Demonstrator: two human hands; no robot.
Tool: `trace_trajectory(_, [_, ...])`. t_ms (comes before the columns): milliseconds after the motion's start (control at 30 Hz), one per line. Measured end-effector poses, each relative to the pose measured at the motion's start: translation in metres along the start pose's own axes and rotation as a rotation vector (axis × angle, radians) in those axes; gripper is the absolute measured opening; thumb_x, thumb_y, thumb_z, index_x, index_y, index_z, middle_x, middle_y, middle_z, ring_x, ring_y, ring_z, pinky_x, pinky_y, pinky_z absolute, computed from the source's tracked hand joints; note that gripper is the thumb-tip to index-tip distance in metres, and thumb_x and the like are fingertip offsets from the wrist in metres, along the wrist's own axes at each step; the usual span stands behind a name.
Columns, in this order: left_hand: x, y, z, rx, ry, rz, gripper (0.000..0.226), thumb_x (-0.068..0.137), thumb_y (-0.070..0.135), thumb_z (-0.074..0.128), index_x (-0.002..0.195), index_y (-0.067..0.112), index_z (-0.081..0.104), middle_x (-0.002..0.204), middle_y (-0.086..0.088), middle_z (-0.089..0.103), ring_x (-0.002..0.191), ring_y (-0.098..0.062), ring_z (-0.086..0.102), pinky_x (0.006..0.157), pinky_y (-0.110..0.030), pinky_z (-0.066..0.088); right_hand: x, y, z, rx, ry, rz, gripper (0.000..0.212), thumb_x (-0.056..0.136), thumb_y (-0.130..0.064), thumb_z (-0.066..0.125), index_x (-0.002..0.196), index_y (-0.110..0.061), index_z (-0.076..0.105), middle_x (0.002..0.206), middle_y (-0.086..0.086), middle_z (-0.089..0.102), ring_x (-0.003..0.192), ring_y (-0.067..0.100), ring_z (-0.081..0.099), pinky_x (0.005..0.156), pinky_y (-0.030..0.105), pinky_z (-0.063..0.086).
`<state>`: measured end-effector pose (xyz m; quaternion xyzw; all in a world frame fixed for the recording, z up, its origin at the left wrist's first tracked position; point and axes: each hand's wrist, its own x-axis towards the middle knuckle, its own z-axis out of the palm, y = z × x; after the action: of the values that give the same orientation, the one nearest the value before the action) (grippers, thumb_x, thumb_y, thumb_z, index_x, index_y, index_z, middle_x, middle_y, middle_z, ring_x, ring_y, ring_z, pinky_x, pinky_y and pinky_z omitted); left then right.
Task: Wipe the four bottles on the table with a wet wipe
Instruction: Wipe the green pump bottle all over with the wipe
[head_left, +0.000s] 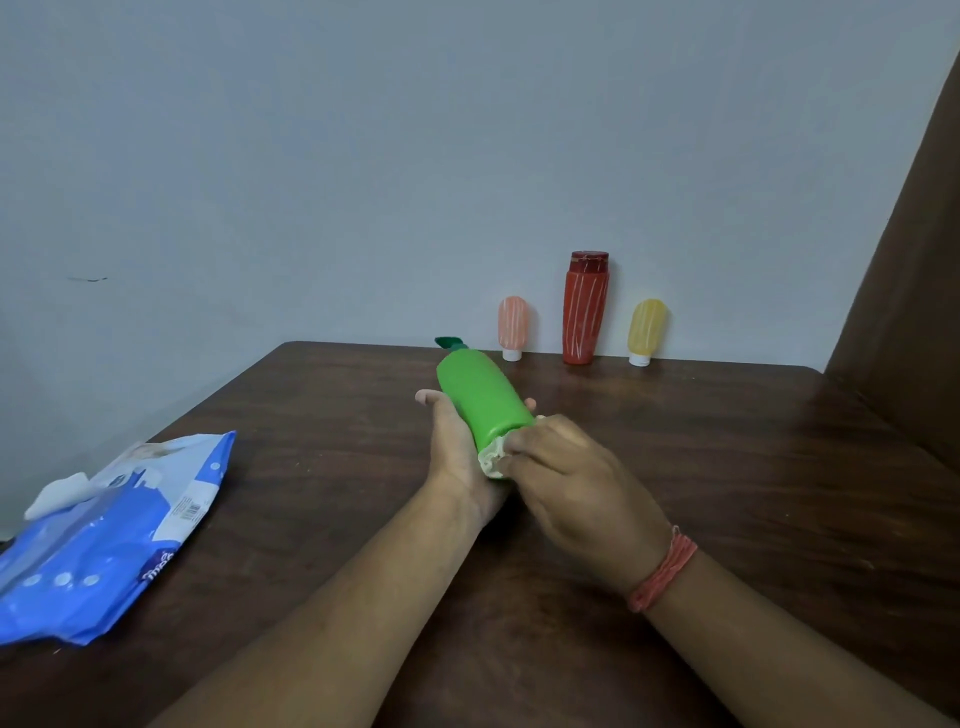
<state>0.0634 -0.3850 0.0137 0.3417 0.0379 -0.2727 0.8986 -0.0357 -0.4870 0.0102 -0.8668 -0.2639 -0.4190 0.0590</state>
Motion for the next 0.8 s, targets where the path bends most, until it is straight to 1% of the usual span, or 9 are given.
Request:
trace_trajectory(67, [0.000, 0.000, 0.002, 0.008, 0.011, -0.017, 0.108, 0.076, 0.096, 0.021, 0.109, 0.001, 0.062, 0.082, -0.017, 0.068, 0.071, -0.030, 0.067, 0.066, -0.034, 0.057, 0.002, -0.004, 0.002, -0.007, -0.016, -0.039, 0.015, 0.093, -0.003, 0.061, 0.104, -0.006, 0.071, 0.107, 0.005, 0.066, 0.094, 0.023, 0.058, 0.088, 0.035, 0.052])
trace_trajectory(200, [-0.002, 0.000, 0.007, -0.041, -0.001, 0.009, 0.111, 0.075, 0.094, 0.034, 0.122, -0.003, 0.057, 0.091, -0.019, 0.066, 0.078, -0.029, 0.068, 0.062, -0.033, 0.061, 0.004, 0.003, -0.007, -0.052, 0.096, 0.040, 0.011, 0.092, -0.001, 0.063, 0.100, -0.004, 0.071, 0.104, 0.007, 0.066, 0.091, 0.024, 0.057, 0.095, 0.031, 0.048])
trace_trajectory(333, [-0.001, 0.001, 0.006, -0.105, 0.079, 0.078, 0.104, 0.080, 0.088, 0.035, 0.129, -0.001, 0.056, 0.093, -0.022, 0.069, 0.074, -0.034, 0.070, 0.057, -0.041, 0.060, -0.002, 0.005, -0.002, -0.045, -0.001, 0.057, 0.013, 0.094, -0.004, 0.057, 0.098, -0.005, 0.069, 0.099, 0.008, 0.064, 0.085, 0.025, 0.056, 0.075, 0.041, 0.053])
trace_trajectory(400, [-0.002, -0.001, 0.004, -0.058, 0.060, 0.048, 0.108, 0.079, 0.091, 0.031, 0.120, -0.004, 0.060, 0.083, -0.020, 0.070, 0.067, -0.032, 0.071, 0.054, -0.038, 0.060, 0.000, 0.001, 0.001, -0.027, -0.046, -0.017, 0.013, 0.093, -0.003, 0.058, 0.099, -0.006, 0.070, 0.099, 0.006, 0.064, 0.086, 0.023, 0.055, 0.076, 0.041, 0.053])
trace_trajectory(500, [-0.007, -0.008, 0.006, -0.007, -0.003, 0.029, 0.094, 0.084, 0.088, 0.024, 0.086, 0.002, 0.062, 0.065, -0.013, 0.064, 0.058, -0.024, 0.067, 0.053, -0.028, 0.058, 0.007, 0.001, -0.006, -0.032, 0.048, 0.002, 0.010, 0.094, -0.003, 0.062, 0.098, -0.003, 0.071, 0.100, 0.008, 0.066, 0.087, 0.024, 0.057, 0.080, 0.038, 0.053])
trace_trajectory(533, [-0.006, -0.009, 0.007, 0.000, -0.002, 0.036, 0.093, 0.085, 0.087, 0.023, 0.088, 0.002, 0.061, 0.068, -0.013, 0.064, 0.062, -0.024, 0.067, 0.058, -0.030, 0.058, 0.008, 0.002, -0.008, -0.045, 0.089, 0.030, 0.010, 0.093, -0.003, 0.062, 0.097, -0.002, 0.071, 0.100, 0.009, 0.066, 0.087, 0.026, 0.058, 0.078, 0.037, 0.053])
trace_trajectory(600, [-0.003, -0.008, 0.007, 0.002, 0.030, 0.069, 0.098, 0.084, 0.086, 0.026, 0.112, 0.000, 0.061, 0.087, -0.017, 0.068, 0.076, -0.029, 0.069, 0.070, -0.038, 0.060, 0.005, 0.007, -0.010, -0.066, 0.123, 0.097, 0.009, 0.092, -0.001, 0.062, 0.095, -0.002, 0.070, 0.098, 0.009, 0.065, 0.086, 0.026, 0.058, 0.076, 0.037, 0.052])
trace_trajectory(667, [0.000, -0.005, 0.007, -0.047, 0.080, 0.097, 0.098, 0.084, 0.085, 0.030, 0.130, 0.002, 0.056, 0.099, -0.022, 0.069, 0.080, -0.033, 0.071, 0.067, -0.043, 0.061, -0.001, 0.009, -0.007, -0.067, 0.089, 0.110, 0.010, 0.091, -0.001, 0.058, 0.092, -0.003, 0.068, 0.095, 0.009, 0.063, 0.084, 0.027, 0.056, 0.075, 0.040, 0.052])
trace_trajectory(800, [-0.004, -0.003, 0.004, -0.061, 0.063, 0.052, 0.104, 0.082, 0.089, 0.031, 0.124, -0.002, 0.059, 0.084, -0.021, 0.071, 0.067, -0.031, 0.071, 0.053, -0.036, 0.059, 0.000, 0.000, 0.004, -0.026, -0.027, 0.001, 0.015, 0.094, -0.001, 0.055, 0.094, -0.006, 0.069, 0.094, 0.007, 0.062, 0.084, 0.024, 0.054, 0.081, 0.041, 0.052])
